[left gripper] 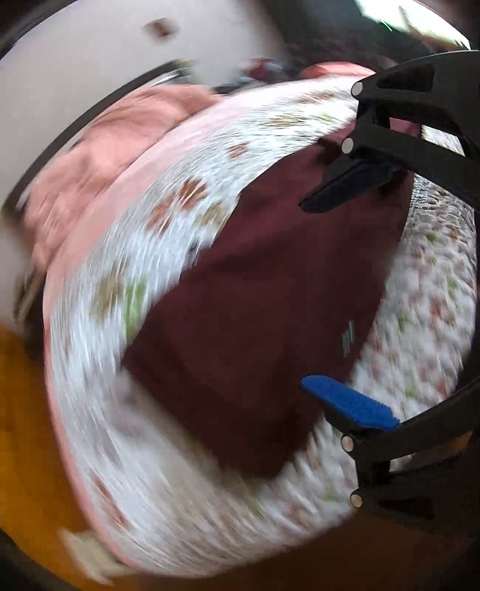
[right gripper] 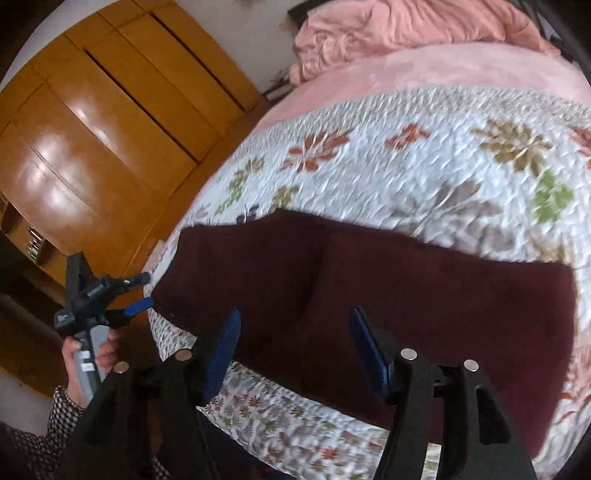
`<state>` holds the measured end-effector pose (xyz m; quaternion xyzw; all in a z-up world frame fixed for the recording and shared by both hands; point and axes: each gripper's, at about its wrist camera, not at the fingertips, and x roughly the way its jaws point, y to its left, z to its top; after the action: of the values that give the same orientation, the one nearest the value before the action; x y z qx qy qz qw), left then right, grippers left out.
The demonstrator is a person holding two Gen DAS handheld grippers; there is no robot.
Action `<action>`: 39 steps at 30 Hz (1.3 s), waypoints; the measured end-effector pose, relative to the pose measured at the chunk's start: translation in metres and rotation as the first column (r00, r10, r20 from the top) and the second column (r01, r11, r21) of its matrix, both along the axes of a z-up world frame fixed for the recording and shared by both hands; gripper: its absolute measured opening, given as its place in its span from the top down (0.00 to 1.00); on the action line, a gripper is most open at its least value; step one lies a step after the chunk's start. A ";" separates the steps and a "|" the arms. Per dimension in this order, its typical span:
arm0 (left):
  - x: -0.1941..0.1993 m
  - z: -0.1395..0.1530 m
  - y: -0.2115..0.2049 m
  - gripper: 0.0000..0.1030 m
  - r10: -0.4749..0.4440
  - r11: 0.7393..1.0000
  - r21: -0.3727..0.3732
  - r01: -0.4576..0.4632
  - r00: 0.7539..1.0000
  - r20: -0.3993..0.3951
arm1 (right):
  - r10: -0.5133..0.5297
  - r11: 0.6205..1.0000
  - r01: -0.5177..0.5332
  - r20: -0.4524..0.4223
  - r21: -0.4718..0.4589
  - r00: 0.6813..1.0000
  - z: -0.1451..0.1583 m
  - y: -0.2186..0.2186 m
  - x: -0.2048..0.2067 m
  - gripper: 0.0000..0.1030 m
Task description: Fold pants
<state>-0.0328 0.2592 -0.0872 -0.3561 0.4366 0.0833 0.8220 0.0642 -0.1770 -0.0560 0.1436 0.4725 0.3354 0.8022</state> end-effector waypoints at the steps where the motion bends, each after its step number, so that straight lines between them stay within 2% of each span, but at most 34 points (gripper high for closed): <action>1: -0.009 -0.005 0.015 0.16 0.038 0.998 -0.058 -0.038 0.999 -0.001 | 0.009 1.000 -0.009 -0.012 -0.007 1.000 -0.005 0.007 0.000 0.39; 2: -0.017 -0.013 0.027 0.21 0.070 0.990 -0.121 -0.070 0.998 -0.005 | 0.015 1.000 -0.016 -0.021 -0.017 1.000 -0.009 0.012 -0.001 0.39; 5: -0.023 -0.032 0.039 0.30 0.092 0.968 -0.234 -0.093 0.996 -0.016 | 0.019 0.998 -0.021 -0.043 -0.056 0.999 -0.020 0.024 0.000 0.39; 8: -0.017 -0.052 0.040 0.32 0.093 0.942 -0.320 -0.097 0.995 -0.027 | 0.001 0.997 -0.007 -0.070 -0.075 0.998 -0.029 0.023 0.002 0.39; 13: -0.011 -0.074 0.047 0.32 0.122 0.930 -0.341 -0.137 0.990 -0.065 | -0.028 0.995 0.018 -0.092 -0.101 0.995 -0.040 0.013 0.002 0.38; 14: -0.010 -0.075 0.048 0.33 0.128 0.927 -0.349 -0.138 0.990 -0.050 | -0.030 0.995 0.021 -0.092 -0.102 0.995 -0.041 0.012 0.002 0.38; 16: -0.005 -0.076 0.051 0.44 0.132 0.921 -0.369 -0.130 0.991 -0.020 | -0.028 0.994 0.018 -0.092 -0.109 0.995 -0.043 0.011 0.003 0.38; 19: 0.000 -0.076 0.054 0.45 0.157 0.896 -0.423 -0.133 0.987 0.021 | -0.028 0.993 0.018 -0.089 -0.117 0.996 -0.044 0.012 0.004 0.38; 22: 0.011 -0.086 0.054 0.45 0.152 0.898 -0.417 -0.140 0.988 -0.005 | -0.029 0.993 0.019 -0.087 -0.113 0.996 -0.045 0.011 0.005 0.38; 24: 0.012 -0.081 0.053 0.45 0.180 0.892 -0.426 -0.153 0.983 0.023 | -0.023 0.993 0.014 -0.084 -0.117 0.996 -0.046 0.011 0.004 0.38; 25: 0.011 -0.076 0.051 0.45 0.176 0.897 -0.421 -0.136 0.983 0.057 | -0.022 0.993 0.012 -0.083 -0.116 0.996 -0.047 0.011 0.005 0.38; 26: 0.010 -0.068 0.049 0.48 0.164 0.906 -0.411 -0.102 0.979 0.118 | -0.020 0.993 0.010 -0.084 -0.114 0.996 -0.048 0.011 0.005 0.38; 27: 0.012 -0.062 0.045 0.57 0.146 0.913 -0.402 -0.067 0.975 0.168 | -0.019 0.993 0.009 -0.086 -0.114 0.996 -0.049 0.011 0.005 0.38; 29: 0.018 -0.055 0.040 0.66 0.102 0.932 -0.361 -0.025 0.976 0.194 | -0.017 0.994 0.008 -0.087 -0.110 0.996 -0.050 0.011 0.006 0.38; 31: 0.029 -0.062 0.039 0.62 0.091 0.945 -0.324 -0.048 0.989 0.119 | -0.020 0.994 0.010 -0.087 -0.106 0.996 -0.050 0.011 0.006 0.37; 33: 0.036 -0.077 0.042 0.60 0.129 0.929 -0.351 -0.115 0.992 0.015 | -0.022 0.995 0.013 -0.087 -0.104 0.996 -0.051 0.011 0.005 0.37; 35: 0.038 -0.077 0.042 0.60 0.151 0.919 -0.370 -0.137 0.989 0.008 | -0.017 0.994 0.009 -0.083 -0.105 0.996 -0.051 0.011 0.005 0.37; 38: 0.037 -0.066 0.036 0.78 0.154 0.935 -0.329 -0.132 0.987 0.041 | -0.014 0.995 0.006 -0.086 -0.097 0.996 -0.051 0.009 0.005 0.37; 39: 0.035 -0.061 0.034 0.80 0.154 0.939 -0.322 -0.125 0.986 0.065 | -0.017 0.996 0.009 -0.089 -0.094 0.996 -0.050 0.008 0.005 0.37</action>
<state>0.0022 0.2929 -0.1486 -0.5166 0.3809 0.0545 0.7649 0.0697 -0.1688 -0.1059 0.1239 0.5221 0.3009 0.7883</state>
